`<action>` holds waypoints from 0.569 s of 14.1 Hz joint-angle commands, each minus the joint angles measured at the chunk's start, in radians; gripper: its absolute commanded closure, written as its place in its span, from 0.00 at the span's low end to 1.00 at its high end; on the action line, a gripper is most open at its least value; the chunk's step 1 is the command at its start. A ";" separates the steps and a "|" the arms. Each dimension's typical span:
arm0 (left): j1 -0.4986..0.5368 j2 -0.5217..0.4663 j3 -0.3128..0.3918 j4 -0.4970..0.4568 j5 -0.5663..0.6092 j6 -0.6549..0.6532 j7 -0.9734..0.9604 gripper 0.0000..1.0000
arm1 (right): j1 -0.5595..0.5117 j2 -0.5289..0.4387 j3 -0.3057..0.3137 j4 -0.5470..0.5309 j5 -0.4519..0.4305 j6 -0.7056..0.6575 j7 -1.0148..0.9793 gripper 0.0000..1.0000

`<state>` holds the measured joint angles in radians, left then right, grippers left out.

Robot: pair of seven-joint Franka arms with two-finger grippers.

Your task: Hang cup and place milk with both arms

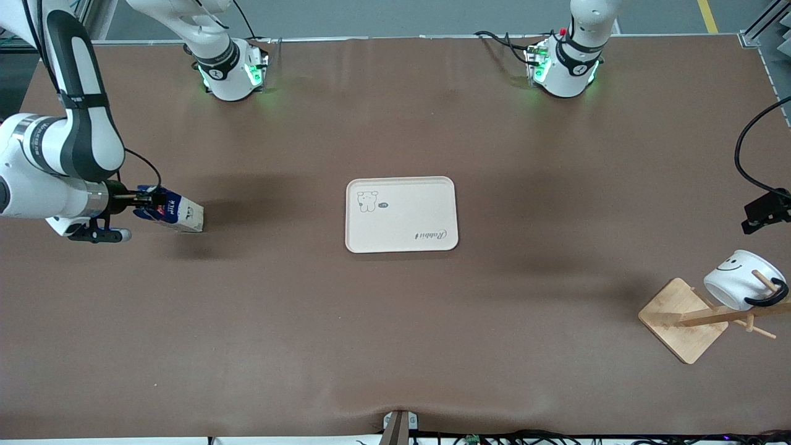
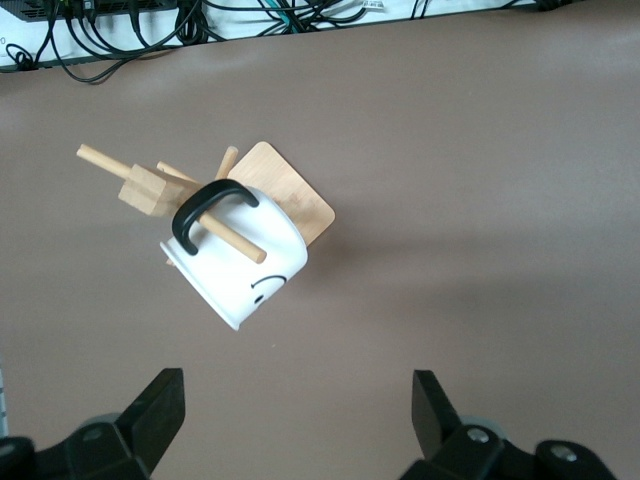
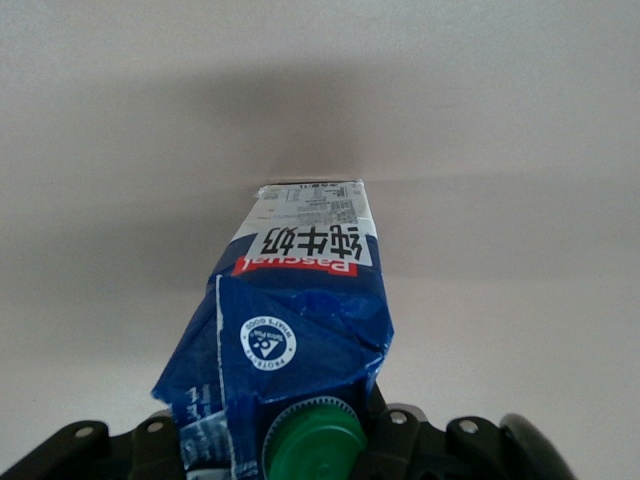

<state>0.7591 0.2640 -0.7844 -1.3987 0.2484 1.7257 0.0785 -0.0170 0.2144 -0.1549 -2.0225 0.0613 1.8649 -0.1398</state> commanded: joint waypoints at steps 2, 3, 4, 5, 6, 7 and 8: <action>-0.053 -0.058 0.003 -0.016 -0.057 -0.067 0.003 0.00 | -0.020 -0.024 0.011 -0.024 -0.021 0.005 -0.007 0.00; -0.126 -0.083 0.075 -0.016 -0.070 -0.099 -0.005 0.00 | -0.017 -0.024 0.011 -0.021 -0.021 -0.012 -0.009 0.00; -0.236 -0.116 0.191 -0.025 -0.102 -0.110 -0.005 0.00 | -0.014 -0.023 0.012 -0.015 -0.021 -0.042 -0.009 0.00; -0.329 -0.153 0.305 -0.054 -0.150 -0.121 -0.006 0.00 | -0.014 -0.021 0.012 -0.007 -0.020 -0.055 -0.017 0.00; -0.395 -0.189 0.394 -0.083 -0.200 -0.123 -0.008 0.00 | -0.012 -0.021 0.012 -0.005 -0.020 -0.056 -0.017 0.00; -0.446 -0.221 0.460 -0.121 -0.228 -0.123 -0.009 0.00 | -0.012 -0.021 0.014 -0.002 -0.018 -0.059 -0.018 0.00; -0.498 -0.251 0.515 -0.155 -0.230 -0.124 -0.009 0.00 | -0.014 -0.021 0.014 0.005 -0.018 -0.062 -0.018 0.00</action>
<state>0.3343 0.1137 -0.3797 -1.4498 0.0589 1.5996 0.0708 -0.0177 0.2143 -0.1540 -2.0230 0.0611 1.8229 -0.1477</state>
